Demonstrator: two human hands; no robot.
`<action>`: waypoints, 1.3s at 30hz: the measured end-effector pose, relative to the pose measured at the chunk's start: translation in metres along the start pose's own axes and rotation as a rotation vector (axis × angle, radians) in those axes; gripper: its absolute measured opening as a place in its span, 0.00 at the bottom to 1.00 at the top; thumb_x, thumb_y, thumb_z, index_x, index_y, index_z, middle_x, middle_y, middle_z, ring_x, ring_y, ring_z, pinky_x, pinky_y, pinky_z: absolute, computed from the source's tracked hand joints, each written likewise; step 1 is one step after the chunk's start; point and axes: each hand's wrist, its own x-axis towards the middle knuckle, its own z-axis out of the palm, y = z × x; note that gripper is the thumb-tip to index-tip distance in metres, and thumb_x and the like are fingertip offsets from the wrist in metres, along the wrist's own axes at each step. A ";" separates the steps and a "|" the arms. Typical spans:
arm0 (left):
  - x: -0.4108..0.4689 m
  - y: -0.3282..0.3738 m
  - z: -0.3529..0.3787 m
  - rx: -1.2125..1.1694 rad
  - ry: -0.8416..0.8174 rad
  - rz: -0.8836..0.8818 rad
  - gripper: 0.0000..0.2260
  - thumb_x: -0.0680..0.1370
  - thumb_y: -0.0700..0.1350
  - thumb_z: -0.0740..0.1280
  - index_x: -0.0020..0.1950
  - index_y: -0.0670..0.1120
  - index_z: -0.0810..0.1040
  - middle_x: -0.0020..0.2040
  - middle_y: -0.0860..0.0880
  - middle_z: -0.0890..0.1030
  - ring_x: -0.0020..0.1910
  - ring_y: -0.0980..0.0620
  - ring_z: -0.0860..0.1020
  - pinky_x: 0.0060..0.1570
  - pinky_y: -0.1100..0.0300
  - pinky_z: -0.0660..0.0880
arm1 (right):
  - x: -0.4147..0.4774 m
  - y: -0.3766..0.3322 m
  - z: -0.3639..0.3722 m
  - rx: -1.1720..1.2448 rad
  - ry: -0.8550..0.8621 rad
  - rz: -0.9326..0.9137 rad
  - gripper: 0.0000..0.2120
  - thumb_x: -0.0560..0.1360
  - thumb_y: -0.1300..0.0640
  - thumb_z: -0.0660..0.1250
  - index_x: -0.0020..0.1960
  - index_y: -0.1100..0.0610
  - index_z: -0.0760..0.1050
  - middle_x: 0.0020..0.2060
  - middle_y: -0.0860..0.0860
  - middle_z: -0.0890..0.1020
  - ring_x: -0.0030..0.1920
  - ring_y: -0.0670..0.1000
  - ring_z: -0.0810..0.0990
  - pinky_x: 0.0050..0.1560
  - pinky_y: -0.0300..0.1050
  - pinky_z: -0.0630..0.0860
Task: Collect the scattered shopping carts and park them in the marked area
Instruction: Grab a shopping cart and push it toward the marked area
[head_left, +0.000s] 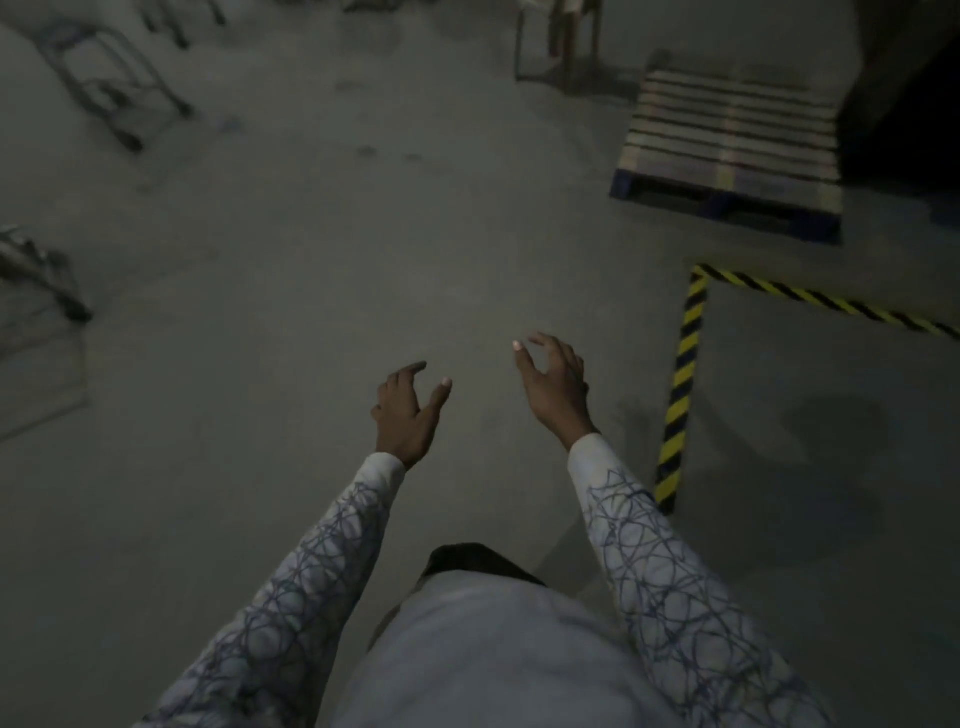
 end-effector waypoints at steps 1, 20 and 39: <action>0.006 -0.009 -0.009 -0.005 0.032 -0.037 0.24 0.79 0.61 0.64 0.71 0.50 0.71 0.68 0.46 0.72 0.70 0.45 0.66 0.68 0.44 0.60 | 0.008 -0.009 0.015 0.003 -0.026 -0.015 0.19 0.79 0.38 0.61 0.65 0.47 0.74 0.69 0.50 0.73 0.70 0.54 0.67 0.69 0.58 0.64; 0.112 -0.112 -0.130 -0.192 0.536 -0.439 0.26 0.76 0.60 0.64 0.67 0.44 0.74 0.62 0.46 0.78 0.61 0.47 0.75 0.64 0.46 0.71 | 0.164 -0.138 0.226 -0.018 -0.525 -0.273 0.16 0.80 0.41 0.61 0.59 0.49 0.78 0.61 0.55 0.78 0.65 0.57 0.73 0.66 0.56 0.71; 0.266 -0.186 -0.235 -0.315 0.916 -0.739 0.17 0.80 0.55 0.66 0.66 0.47 0.75 0.62 0.48 0.77 0.61 0.49 0.74 0.64 0.47 0.71 | 0.305 -0.320 0.417 -0.099 -0.850 -0.495 0.18 0.78 0.37 0.60 0.57 0.47 0.79 0.56 0.51 0.81 0.59 0.54 0.78 0.63 0.56 0.74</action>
